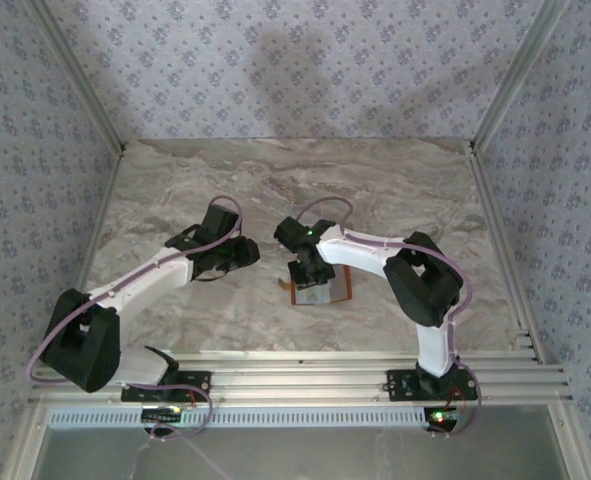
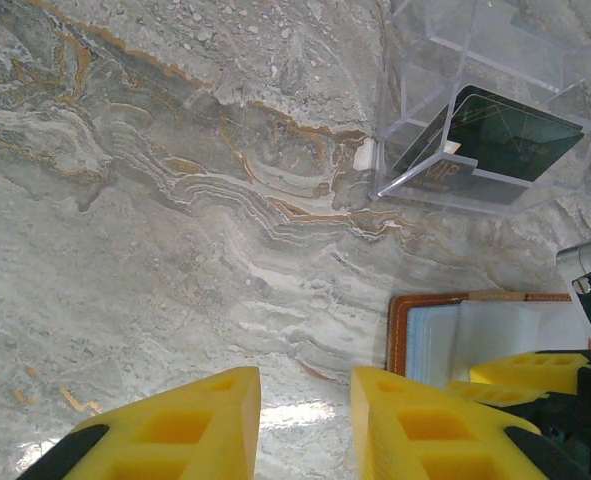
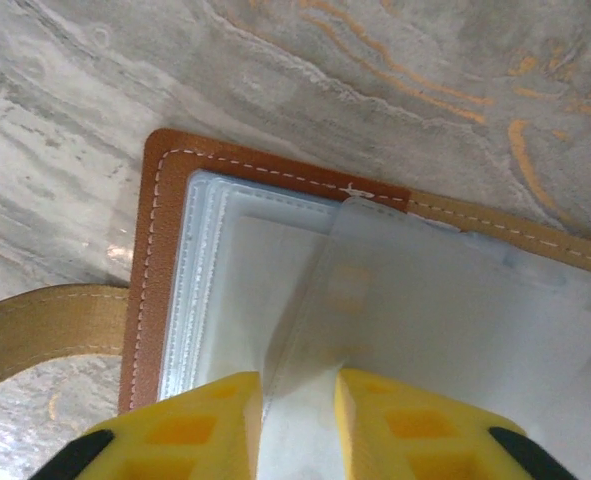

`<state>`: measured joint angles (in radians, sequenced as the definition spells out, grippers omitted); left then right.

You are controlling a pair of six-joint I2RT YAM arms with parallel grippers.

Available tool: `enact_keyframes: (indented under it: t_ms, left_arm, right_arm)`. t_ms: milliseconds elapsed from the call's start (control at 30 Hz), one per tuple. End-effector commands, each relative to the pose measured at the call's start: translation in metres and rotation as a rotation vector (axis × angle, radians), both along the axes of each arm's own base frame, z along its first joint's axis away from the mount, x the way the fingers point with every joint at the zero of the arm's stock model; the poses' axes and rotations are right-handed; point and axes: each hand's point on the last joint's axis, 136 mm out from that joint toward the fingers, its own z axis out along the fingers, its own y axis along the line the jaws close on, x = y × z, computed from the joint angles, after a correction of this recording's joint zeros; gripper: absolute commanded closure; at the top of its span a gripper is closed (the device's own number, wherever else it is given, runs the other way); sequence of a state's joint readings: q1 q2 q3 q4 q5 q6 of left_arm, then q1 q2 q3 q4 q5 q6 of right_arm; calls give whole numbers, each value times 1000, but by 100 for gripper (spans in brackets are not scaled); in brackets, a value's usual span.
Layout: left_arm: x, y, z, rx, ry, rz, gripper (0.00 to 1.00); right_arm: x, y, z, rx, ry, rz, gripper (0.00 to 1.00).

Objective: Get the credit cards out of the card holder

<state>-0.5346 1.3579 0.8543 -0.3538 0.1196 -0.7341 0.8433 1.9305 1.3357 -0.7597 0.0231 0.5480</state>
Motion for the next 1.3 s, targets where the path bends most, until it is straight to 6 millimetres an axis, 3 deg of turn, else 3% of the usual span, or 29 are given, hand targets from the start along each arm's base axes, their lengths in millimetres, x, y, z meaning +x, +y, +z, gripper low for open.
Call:
enact_keyframes:
  t_ms: [0,233,433,600,800,1267]
  left_arm:
    - [3,-2,1,-13,-4,-10,70]
    - [2,-2,1,-13,-5,-10,70]
    - [2,-4,6,-19,-12,-20,70]
    - [3,-4,9,-18,-18,-23,69]
    - [4,-6,10,-20,-18,-32,69]
    - [4,-8,5,-22,-9,-38,69]
  right_arm:
    - [-7,-9,-16,-78,27,6,77]
    - [-5,-6,-7,-65,8,2,94]
    - [-5,14,7,31,8,-1,98]
    - [-5,17,26,65,-17,-7,84]
    - [-7,4,36,31,-25,-26,64]
    - [-9,-6,-2,-64,36,-45,56]
